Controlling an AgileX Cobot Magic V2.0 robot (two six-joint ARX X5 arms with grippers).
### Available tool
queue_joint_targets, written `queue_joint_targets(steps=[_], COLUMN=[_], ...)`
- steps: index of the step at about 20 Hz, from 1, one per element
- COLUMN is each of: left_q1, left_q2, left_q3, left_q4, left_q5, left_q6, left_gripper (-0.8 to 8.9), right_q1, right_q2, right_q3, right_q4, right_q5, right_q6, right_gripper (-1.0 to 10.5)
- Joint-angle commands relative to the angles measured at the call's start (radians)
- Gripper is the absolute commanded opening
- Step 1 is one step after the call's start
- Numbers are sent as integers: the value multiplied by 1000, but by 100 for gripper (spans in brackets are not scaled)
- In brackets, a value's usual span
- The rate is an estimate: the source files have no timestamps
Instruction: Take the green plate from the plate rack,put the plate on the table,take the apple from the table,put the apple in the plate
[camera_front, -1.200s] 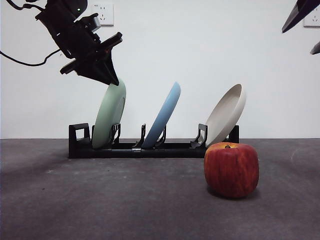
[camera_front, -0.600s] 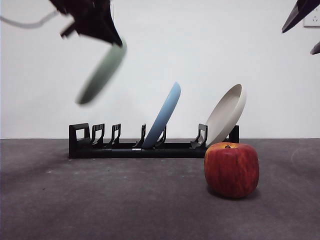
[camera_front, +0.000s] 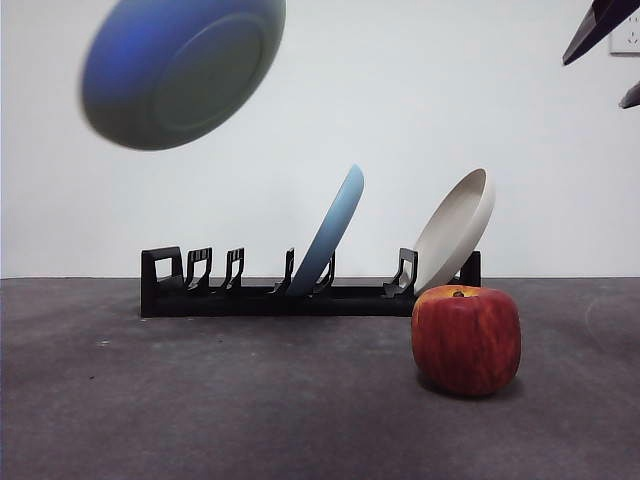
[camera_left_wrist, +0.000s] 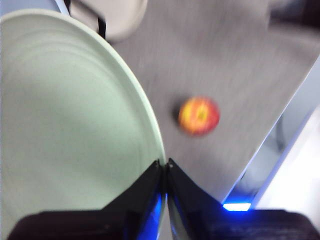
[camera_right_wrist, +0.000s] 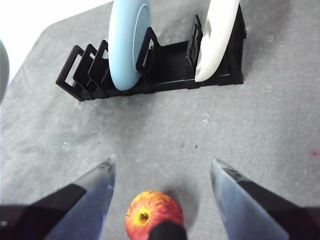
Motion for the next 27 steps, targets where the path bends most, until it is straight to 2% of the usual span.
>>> queue_joint_targets(steps=[1,5,7,11,14,19,24,25,27], left_q1=[-125,-259,-279,-291,-291,-291,-293,-293,-284], left_q2=[8,10,10,18,50,194,278,277,274], left_q3=[-13,-144,-229,-476,-586,-599,-599,-599,-598], left_q4=[-7,60,118,347,513,544,558,562,568], left_q5=[-164,-294,-293,-294,-295,-296,-291,-291,-292], left_q6=[-12,-89,-111,-132,-137,-100,-109,-114,-129], left_gripper=[-9,-9,-9,-9,-9,-9,9,80,355], right_q1=[-3,-3,-3,-3,-3,-3,-3,-2,-2], right_q2=[1,1,1,1,1,1,1,1,1], right_q3=[5,5,5,5,5,5,5,5,5], right_q4=[7,7,7,7,7,6,6,6,6], right_q5=[6,7,7,7,7,5,-4,-4,-37], right_q6=[-28,-34,-34,-34,-34,-33,-33,-33,-34], right_gripper=[315,315,315,315,315,315,315,315,316])
